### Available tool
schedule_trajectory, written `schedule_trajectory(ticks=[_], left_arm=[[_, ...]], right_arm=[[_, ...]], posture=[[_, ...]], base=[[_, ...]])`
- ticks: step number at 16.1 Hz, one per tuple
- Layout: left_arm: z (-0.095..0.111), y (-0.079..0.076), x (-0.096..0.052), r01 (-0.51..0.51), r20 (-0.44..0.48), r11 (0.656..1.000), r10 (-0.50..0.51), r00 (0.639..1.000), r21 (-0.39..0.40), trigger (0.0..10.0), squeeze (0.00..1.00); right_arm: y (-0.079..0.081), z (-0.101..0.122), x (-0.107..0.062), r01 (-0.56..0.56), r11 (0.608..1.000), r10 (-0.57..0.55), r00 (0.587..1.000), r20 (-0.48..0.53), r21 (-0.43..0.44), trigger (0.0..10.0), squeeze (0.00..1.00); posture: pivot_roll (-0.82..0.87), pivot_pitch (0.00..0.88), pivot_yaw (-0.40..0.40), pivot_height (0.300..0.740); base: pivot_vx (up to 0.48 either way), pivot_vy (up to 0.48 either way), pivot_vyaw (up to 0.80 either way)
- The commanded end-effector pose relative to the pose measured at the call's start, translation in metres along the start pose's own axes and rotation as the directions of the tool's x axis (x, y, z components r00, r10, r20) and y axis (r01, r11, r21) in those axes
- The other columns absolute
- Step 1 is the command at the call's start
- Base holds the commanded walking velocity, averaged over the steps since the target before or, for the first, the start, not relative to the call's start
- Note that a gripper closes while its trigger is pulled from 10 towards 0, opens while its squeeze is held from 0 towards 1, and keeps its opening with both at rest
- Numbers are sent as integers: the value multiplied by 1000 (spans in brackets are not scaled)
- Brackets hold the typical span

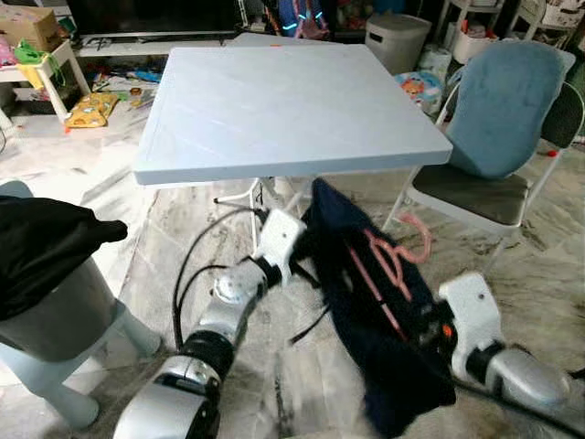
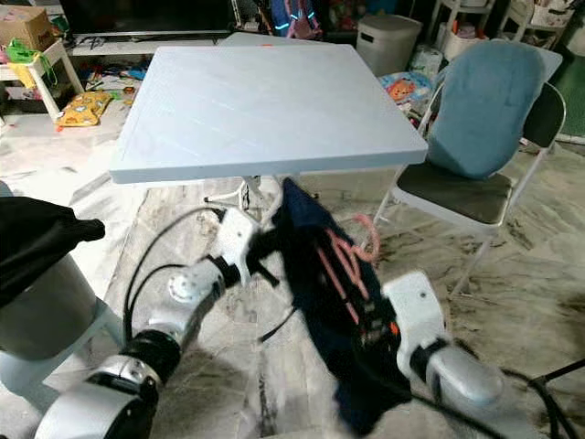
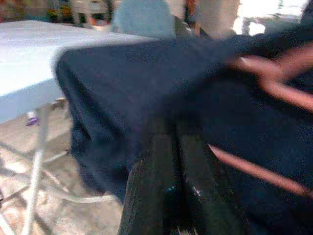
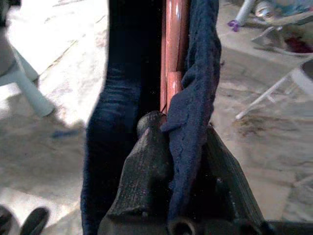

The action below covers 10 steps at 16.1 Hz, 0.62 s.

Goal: Hang hanger

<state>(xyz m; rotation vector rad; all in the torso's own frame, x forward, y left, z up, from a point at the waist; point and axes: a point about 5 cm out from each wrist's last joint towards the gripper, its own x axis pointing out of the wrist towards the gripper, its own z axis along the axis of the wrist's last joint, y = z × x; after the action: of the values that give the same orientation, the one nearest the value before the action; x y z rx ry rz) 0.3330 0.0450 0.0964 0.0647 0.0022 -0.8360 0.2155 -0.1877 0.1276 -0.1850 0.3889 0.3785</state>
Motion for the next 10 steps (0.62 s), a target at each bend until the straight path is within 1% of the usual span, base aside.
schedule_trajectory(ticks=[1,4,7,10], left_arm=[[1,-5,3,37,0,999,-37,999,22,10000,0],[-2,-7,2,43,-18,998,-42,999,43,10000,0],[-3,3,1,-9,-57,996,14,998,87,10000,0],[-3,8,1,-39,-69,994,46,997,98,10000,0]], right_arm=[[-6,11,-1,33,999,-32,999,38,-19,0,0],[-6,18,3,34,999,-33,998,53,-14,0,0],[10,19,-1,-75,997,75,996,50,-10,0,0],[19,16,-9,-139,990,139,990,37,-2,0,0]], posture=[[-74,0,-19,740],[-74,0,-22,740],[-72,0,-24,740],[-79,0,-18,740]], base=[[0,0,0],[0,0,0],[0,0,0],[0,0,0]])
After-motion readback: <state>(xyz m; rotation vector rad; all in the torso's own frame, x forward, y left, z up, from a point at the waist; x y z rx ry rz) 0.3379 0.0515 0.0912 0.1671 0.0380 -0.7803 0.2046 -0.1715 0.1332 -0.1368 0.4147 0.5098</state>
